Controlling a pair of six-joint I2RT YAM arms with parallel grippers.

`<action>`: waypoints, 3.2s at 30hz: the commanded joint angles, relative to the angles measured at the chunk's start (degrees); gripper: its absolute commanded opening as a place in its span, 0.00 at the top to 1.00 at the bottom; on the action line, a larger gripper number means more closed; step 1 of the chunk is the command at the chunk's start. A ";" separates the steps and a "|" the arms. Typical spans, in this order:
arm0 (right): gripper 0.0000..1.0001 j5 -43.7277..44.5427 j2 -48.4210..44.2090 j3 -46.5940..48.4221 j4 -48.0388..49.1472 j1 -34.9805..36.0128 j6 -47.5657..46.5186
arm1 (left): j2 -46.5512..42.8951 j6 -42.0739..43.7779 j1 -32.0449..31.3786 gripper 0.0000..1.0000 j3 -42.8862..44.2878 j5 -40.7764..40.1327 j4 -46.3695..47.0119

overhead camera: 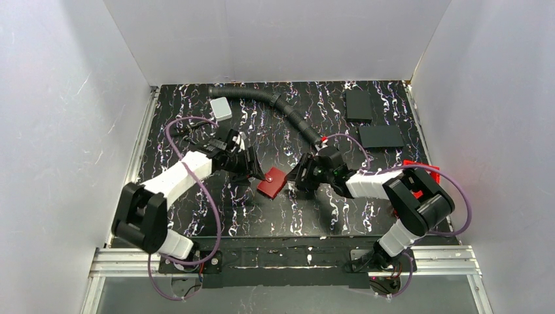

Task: Put the credit cards into the card holder
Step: Turn over the card holder at the center of the board, then pick up the card holder from the center of the board, then open the card holder at the center of the board.

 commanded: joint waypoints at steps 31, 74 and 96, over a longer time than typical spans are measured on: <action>0.57 0.58 11.71 0.92 19.12 6.12 8.64 | 21.58 -4.96 -0.02 0.76 -4.39 4.31 11.89; 0.99 22.97 -12.77 22.45 -19.35 22.64 -15.45 | -7.54 -6.85 -12.84 0.64 14.85 -25.53 -16.88; 0.99 23.49 -12.71 22.92 -18.33 24.72 -15.77 | -8.68 -9.89 -13.01 0.51 12.26 -23.64 -13.75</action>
